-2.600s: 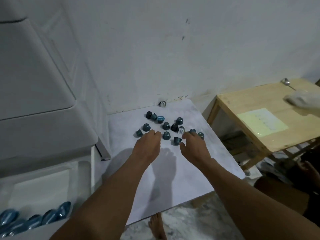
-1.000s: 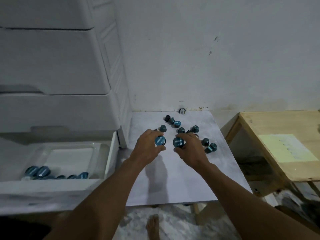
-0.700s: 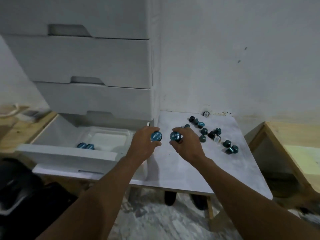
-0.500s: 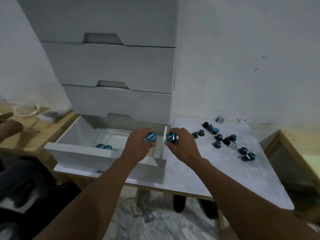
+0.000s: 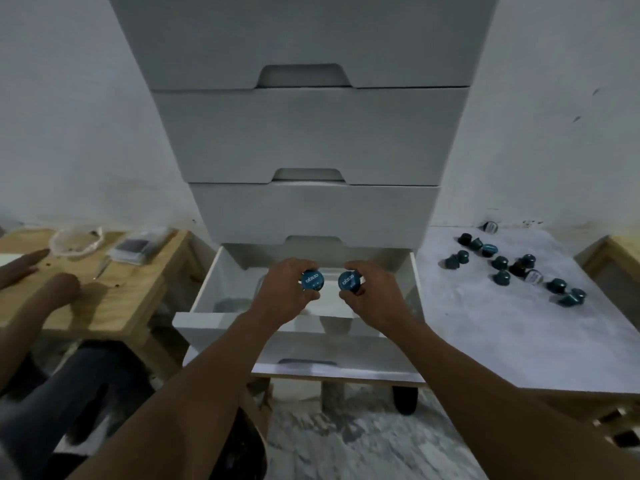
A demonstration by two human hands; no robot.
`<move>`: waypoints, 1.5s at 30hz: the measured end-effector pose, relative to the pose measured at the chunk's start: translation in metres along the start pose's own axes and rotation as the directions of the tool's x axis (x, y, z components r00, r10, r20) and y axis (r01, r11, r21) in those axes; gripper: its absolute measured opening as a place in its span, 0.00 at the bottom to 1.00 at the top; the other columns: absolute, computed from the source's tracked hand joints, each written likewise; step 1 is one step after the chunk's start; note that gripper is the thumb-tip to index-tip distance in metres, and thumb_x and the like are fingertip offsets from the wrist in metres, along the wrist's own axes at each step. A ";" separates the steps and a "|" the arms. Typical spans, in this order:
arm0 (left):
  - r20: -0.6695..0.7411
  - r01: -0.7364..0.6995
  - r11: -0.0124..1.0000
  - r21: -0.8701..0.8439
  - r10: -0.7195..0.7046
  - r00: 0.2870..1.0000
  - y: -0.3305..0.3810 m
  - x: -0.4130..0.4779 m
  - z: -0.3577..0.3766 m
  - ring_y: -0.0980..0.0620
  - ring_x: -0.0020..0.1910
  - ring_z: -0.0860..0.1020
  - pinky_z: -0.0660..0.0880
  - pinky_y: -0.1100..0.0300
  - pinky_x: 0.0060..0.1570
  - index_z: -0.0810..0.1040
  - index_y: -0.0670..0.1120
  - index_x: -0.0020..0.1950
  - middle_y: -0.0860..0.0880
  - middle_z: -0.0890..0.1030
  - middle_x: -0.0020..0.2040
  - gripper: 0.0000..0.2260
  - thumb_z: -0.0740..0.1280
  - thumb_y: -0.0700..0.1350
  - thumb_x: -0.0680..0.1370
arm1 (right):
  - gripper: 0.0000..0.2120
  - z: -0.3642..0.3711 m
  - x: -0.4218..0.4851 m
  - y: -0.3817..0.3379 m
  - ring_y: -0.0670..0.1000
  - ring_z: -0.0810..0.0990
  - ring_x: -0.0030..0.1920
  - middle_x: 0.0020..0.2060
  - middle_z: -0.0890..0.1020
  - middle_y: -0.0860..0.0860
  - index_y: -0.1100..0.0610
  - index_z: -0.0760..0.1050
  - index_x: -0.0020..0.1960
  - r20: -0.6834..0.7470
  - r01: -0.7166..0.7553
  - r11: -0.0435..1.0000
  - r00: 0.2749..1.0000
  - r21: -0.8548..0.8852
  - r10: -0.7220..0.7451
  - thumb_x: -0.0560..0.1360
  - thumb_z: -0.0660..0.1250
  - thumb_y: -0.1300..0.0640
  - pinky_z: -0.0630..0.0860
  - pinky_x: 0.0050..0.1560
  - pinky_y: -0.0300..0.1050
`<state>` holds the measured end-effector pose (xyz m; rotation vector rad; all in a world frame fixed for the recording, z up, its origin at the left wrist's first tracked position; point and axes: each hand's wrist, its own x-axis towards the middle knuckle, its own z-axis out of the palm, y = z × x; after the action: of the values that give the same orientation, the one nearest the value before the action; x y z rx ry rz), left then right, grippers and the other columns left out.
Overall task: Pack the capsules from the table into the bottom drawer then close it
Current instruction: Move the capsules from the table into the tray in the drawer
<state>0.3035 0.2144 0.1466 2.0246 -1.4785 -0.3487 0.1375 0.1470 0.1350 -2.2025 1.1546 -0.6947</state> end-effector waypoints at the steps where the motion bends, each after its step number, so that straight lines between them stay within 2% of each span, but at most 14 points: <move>1: 0.027 0.008 1.000 -0.026 -0.007 1.000 -0.004 0.002 0.000 0.53 0.50 0.77 0.72 0.61 0.53 0.79 0.47 0.59 0.49 0.80 0.56 0.22 0.78 0.41 0.66 | 0.22 0.004 0.001 -0.002 0.54 0.79 0.51 0.56 0.80 0.55 0.57 0.75 0.61 0.000 -0.011 1.000 1.000 -0.005 0.011 0.68 0.75 0.58 0.75 0.56 0.46; 4: 0.092 0.002 0.996 -0.089 0.006 0.996 -0.015 0.012 0.002 0.54 0.48 0.77 0.70 0.65 0.49 0.80 0.46 0.57 0.48 0.81 0.55 0.22 0.78 0.38 0.64 | 0.20 0.012 0.008 -0.001 0.53 0.80 0.47 0.52 0.82 0.55 0.58 0.77 0.58 0.013 -0.035 0.999 0.999 -0.036 0.036 0.67 0.76 0.59 0.75 0.54 0.45; 8: 0.173 -0.003 0.997 -0.075 0.016 0.985 -0.025 0.032 0.004 0.55 0.47 0.77 0.69 0.66 0.49 0.80 0.45 0.57 0.49 0.81 0.55 0.22 0.79 0.39 0.64 | 0.23 0.018 0.029 0.005 0.51 0.79 0.47 0.56 0.80 0.53 0.55 0.76 0.61 0.086 -0.051 0.996 0.995 -0.068 0.057 0.67 0.76 0.58 0.75 0.55 0.43; 11: 0.197 0.013 0.996 -0.086 0.004 0.980 -0.036 0.046 0.006 0.58 0.45 0.76 0.67 0.72 0.43 0.81 0.46 0.56 0.50 0.81 0.53 0.21 0.78 0.40 0.65 | 0.22 0.025 0.046 0.014 0.48 0.77 0.46 0.56 0.80 0.51 0.53 0.77 0.61 0.126 -0.055 0.996 0.990 -0.072 0.064 0.67 0.76 0.58 0.73 0.52 0.40; 14: 0.222 0.029 0.998 -0.061 -0.015 0.975 -0.051 0.056 0.011 0.58 0.44 0.76 0.65 0.77 0.38 0.80 0.46 0.56 0.50 0.81 0.51 0.20 0.79 0.42 0.65 | 0.21 0.038 0.058 0.027 0.49 0.79 0.46 0.55 0.81 0.50 0.51 0.77 0.58 0.194 -0.062 0.993 0.978 -0.096 0.080 0.66 0.76 0.56 0.77 0.54 0.47; 16: 0.243 0.055 0.998 -0.038 -0.044 0.969 -0.057 0.061 0.015 0.57 0.44 0.76 0.67 0.73 0.40 0.81 0.46 0.56 0.50 0.81 0.51 0.20 0.79 0.42 0.65 | 0.21 0.046 0.063 0.034 0.51 0.80 0.47 0.54 0.81 0.51 0.51 0.78 0.58 0.244 -0.073 0.992 0.965 -0.103 0.097 0.66 0.76 0.57 0.77 0.55 0.50; 20: 0.288 0.095 0.995 0.011 -0.094 0.953 -0.066 0.072 0.028 0.56 0.44 0.76 0.70 0.67 0.46 0.81 0.47 0.56 0.52 0.81 0.49 0.21 0.79 0.43 0.64 | 0.21 0.054 0.078 0.048 0.47 0.76 0.46 0.55 0.80 0.49 0.51 0.77 0.60 0.341 -0.072 0.989 0.933 -0.129 0.113 0.68 0.75 0.56 0.69 0.51 0.36; 23: 0.372 0.091 0.994 0.062 -0.108 0.922 -0.073 0.073 0.038 0.53 0.47 0.79 0.75 0.62 0.50 0.81 0.47 0.56 0.49 0.82 0.52 0.21 0.79 0.42 0.64 | 0.22 0.067 0.079 0.056 0.48 0.76 0.45 0.57 0.79 0.52 0.53 0.77 0.61 0.420 -0.099 0.990 0.898 -0.101 0.133 0.68 0.75 0.58 0.71 0.51 0.38; 26: 0.430 0.144 0.988 0.063 -0.157 0.889 -0.078 0.076 0.043 0.52 0.49 0.79 0.77 0.59 0.52 0.81 0.47 0.56 0.49 0.82 0.52 0.22 0.79 0.41 0.64 | 0.22 0.075 0.079 0.059 0.53 0.78 0.50 0.59 0.78 0.54 0.54 0.76 0.62 0.479 -0.096 0.990 0.867 -0.107 0.136 0.69 0.74 0.59 0.72 0.53 0.40; 31: 0.488 0.197 0.979 0.045 -0.194 0.851 -0.084 0.086 0.049 0.53 0.49 0.78 0.75 0.62 0.50 0.80 0.46 0.57 0.49 0.80 0.52 0.22 0.79 0.39 0.64 | 0.21 0.081 0.086 0.065 0.54 0.79 0.54 0.61 0.77 0.53 0.55 0.75 0.64 0.490 -0.148 0.983 0.852 -0.112 0.185 0.71 0.72 0.58 0.70 0.54 0.36; 34: 0.525 0.192 0.981 0.039 -0.183 0.831 -0.089 0.088 0.054 0.51 0.50 0.78 0.76 0.58 0.52 0.80 0.44 0.57 0.47 0.80 0.53 0.23 0.80 0.39 0.63 | 0.21 0.083 0.086 0.067 0.51 0.78 0.57 0.61 0.78 0.52 0.55 0.75 0.64 0.502 -0.172 0.979 0.841 -0.109 0.204 0.71 0.71 0.58 0.69 0.55 0.34; 38: 0.543 0.163 0.986 0.036 -0.156 0.825 -0.096 0.090 0.056 0.51 0.48 0.78 0.78 0.56 0.52 0.80 0.44 0.56 0.47 0.81 0.51 0.23 0.80 0.39 0.63 | 0.21 0.084 0.088 0.068 0.44 0.75 0.43 0.57 0.79 0.51 0.53 0.76 0.62 0.496 -0.251 0.965 0.830 -0.071 0.253 0.70 0.73 0.59 0.68 0.48 0.32; 42: 0.577 0.160 0.987 0.002 -0.132 0.806 -0.100 0.093 0.056 0.54 0.43 0.79 0.77 0.62 0.47 0.81 0.46 0.54 0.49 0.82 0.50 0.20 0.79 0.42 0.64 | 0.17 0.085 0.088 0.069 0.46 0.76 0.46 0.55 0.80 0.52 0.53 0.78 0.60 0.483 -0.278 0.957 0.829 -0.081 0.281 0.71 0.72 0.58 0.69 0.49 0.35; 45: 0.565 0.127 0.992 0.025 -0.119 0.816 -0.103 0.094 0.054 0.56 0.43 0.79 0.74 0.66 0.46 0.82 0.48 0.52 0.49 0.83 0.48 0.11 0.75 0.43 0.71 | 0.16 0.087 0.088 0.068 0.46 0.76 0.43 0.54 0.80 0.52 0.54 0.78 0.58 0.479 -0.299 0.951 0.826 -0.075 0.298 0.71 0.73 0.59 0.70 0.47 0.35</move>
<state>0.3864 0.1311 0.0542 2.1114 -1.6665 -1.0952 0.2002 0.0601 0.0434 -1.9624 1.1797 0.0013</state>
